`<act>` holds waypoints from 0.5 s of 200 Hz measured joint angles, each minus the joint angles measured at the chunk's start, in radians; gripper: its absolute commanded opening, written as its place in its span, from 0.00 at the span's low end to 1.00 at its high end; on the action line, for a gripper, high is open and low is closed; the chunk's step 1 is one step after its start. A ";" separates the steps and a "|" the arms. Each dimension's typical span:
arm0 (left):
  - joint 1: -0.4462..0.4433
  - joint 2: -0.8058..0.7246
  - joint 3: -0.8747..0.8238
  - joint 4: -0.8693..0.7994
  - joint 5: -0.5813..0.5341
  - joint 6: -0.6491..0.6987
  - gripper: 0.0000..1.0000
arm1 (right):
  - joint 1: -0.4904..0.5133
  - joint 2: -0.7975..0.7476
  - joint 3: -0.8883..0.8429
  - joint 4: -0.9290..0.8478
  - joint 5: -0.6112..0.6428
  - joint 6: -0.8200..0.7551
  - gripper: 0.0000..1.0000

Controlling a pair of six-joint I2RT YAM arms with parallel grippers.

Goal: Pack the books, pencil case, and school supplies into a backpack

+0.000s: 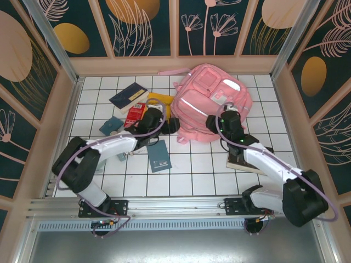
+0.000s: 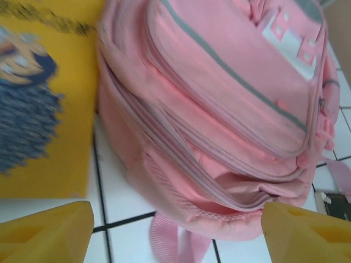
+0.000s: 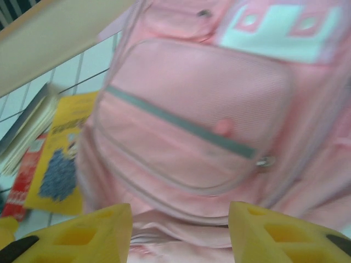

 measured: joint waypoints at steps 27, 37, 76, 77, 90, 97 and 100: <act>-0.049 0.129 0.103 -0.008 -0.002 -0.046 0.80 | -0.024 -0.073 -0.055 -0.014 0.016 -0.011 0.54; -0.061 0.173 0.144 -0.011 -0.008 -0.064 0.80 | -0.027 -0.091 -0.067 -0.016 0.018 -0.016 0.55; -0.085 0.281 0.259 -0.053 -0.059 -0.121 0.52 | -0.059 -0.102 -0.079 -0.029 0.023 -0.029 0.57; -0.086 0.282 0.260 -0.054 -0.061 -0.119 0.51 | -0.060 -0.103 -0.080 -0.029 0.023 -0.029 0.57; -0.087 0.297 0.274 -0.068 -0.084 -0.130 0.30 | -0.069 -0.102 -0.082 -0.031 0.025 -0.034 0.57; -0.088 0.299 0.276 -0.077 -0.099 -0.133 0.16 | -0.073 -0.102 -0.082 -0.033 0.025 -0.037 0.57; -0.088 0.299 0.276 -0.080 -0.101 -0.132 0.12 | -0.075 -0.102 -0.082 -0.034 0.025 -0.038 0.57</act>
